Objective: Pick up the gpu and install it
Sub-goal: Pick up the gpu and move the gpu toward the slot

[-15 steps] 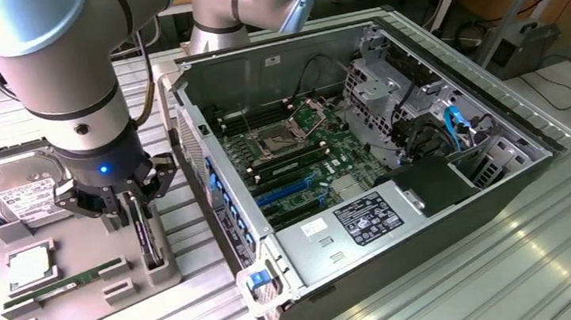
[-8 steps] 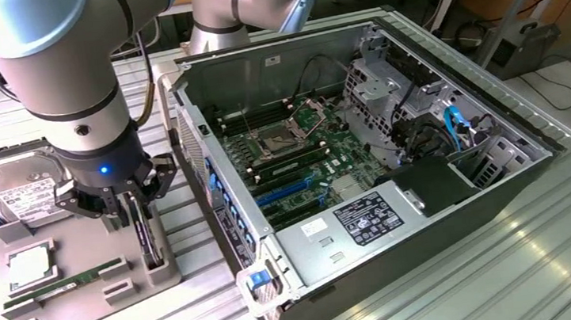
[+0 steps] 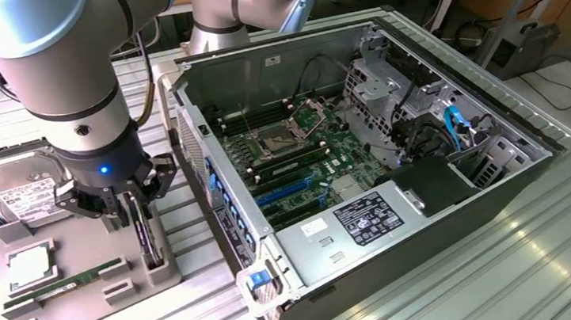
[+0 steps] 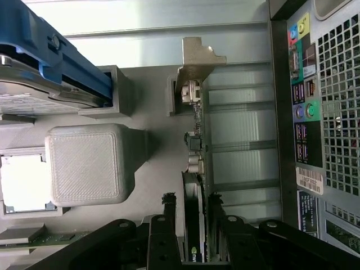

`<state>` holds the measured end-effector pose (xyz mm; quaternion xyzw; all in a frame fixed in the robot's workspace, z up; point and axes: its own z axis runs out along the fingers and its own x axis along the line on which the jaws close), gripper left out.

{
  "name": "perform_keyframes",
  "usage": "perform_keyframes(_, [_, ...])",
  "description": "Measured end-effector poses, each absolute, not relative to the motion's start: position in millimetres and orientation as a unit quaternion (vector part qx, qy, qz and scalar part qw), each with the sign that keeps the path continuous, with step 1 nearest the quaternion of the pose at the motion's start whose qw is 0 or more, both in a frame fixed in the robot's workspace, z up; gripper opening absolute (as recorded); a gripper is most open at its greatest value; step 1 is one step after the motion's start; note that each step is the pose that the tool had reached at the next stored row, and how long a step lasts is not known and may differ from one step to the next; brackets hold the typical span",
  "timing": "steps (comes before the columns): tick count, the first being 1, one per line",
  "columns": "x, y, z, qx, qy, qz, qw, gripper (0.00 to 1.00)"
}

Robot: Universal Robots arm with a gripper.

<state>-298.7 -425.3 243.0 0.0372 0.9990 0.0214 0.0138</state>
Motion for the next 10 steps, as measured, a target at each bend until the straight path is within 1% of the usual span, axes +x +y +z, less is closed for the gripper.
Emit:
perform_keyframes(2, [-298.7,-425.3,243.0,0.037,0.999,0.021,0.014,0.35])
perform_keyframes(3, [-298.7,-425.3,243.0,0.037,0.999,0.021,0.014,0.27])
perform_keyframes(10, [-298.8,-425.3,243.0,0.030,0.999,0.021,0.014,0.26])
